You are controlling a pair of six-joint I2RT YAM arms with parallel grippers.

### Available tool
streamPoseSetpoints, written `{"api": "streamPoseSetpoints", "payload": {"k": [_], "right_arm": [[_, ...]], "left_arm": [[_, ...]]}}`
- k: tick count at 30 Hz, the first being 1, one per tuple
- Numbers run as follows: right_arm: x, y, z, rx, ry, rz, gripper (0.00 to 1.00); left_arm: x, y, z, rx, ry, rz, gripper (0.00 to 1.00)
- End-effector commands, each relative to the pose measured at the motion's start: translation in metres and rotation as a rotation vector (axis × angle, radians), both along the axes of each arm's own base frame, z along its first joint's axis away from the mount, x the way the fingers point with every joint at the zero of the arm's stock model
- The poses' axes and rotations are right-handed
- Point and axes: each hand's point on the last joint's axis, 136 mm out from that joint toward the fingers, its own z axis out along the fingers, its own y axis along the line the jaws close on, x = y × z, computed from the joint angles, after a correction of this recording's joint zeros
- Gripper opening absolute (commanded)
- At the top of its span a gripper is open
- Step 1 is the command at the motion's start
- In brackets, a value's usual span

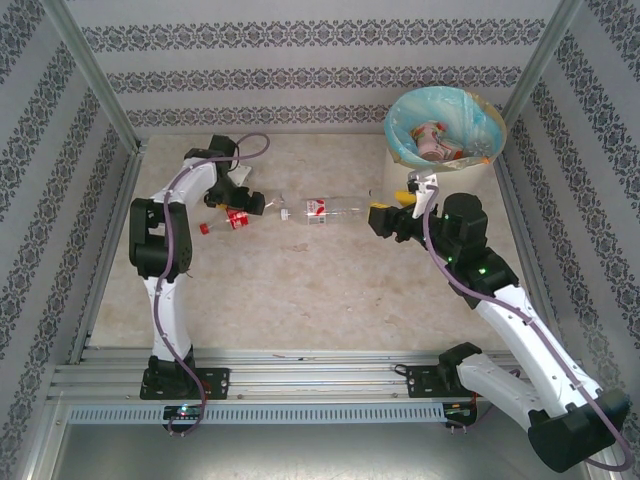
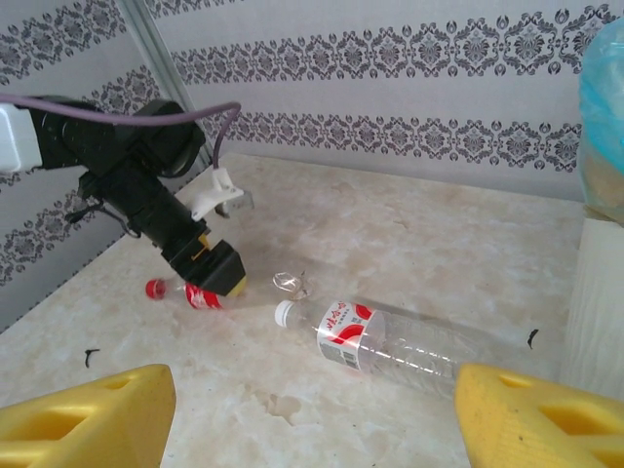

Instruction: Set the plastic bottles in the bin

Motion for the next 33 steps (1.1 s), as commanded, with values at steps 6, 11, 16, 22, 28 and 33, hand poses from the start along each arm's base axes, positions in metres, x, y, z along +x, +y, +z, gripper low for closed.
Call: {"api": "streamPoseSetpoints", "payload": {"k": [6, 11, 16, 22, 28, 33], "right_arm": [[-0.01, 0.003, 0.01, 0.055, -0.009, 0.016, 0.75], [-0.018, 0.001, 0.012, 0.063, -0.009, 0.008, 0.75], [-0.03, -0.007, 0.021, 0.07, -0.032, -0.012, 0.75], [-0.04, -0.015, 0.034, 0.108, -0.045, -0.04, 0.75], [-0.046, 0.001, 0.058, 0.204, -0.028, 0.046, 0.75], [-0.049, 0.028, 0.093, 0.291, -0.043, 0.161, 0.75]], "left_arm": [[-0.026, -0.007, -0.007, -0.006, 0.031, -0.002, 0.98], [-0.03, -0.005, -0.004, 0.01, 0.02, 0.0, 0.8], [-0.029, -0.004, 0.019, 0.014, -0.045, 0.003, 0.66], [-0.029, 0.001, 0.091, 0.009, -0.25, 0.044, 0.6], [-0.056, -0.051, 0.206, -0.082, -0.712, -0.115, 0.41], [-0.11, -0.102, 0.283, -0.24, -1.091, -0.297, 0.21]]}}
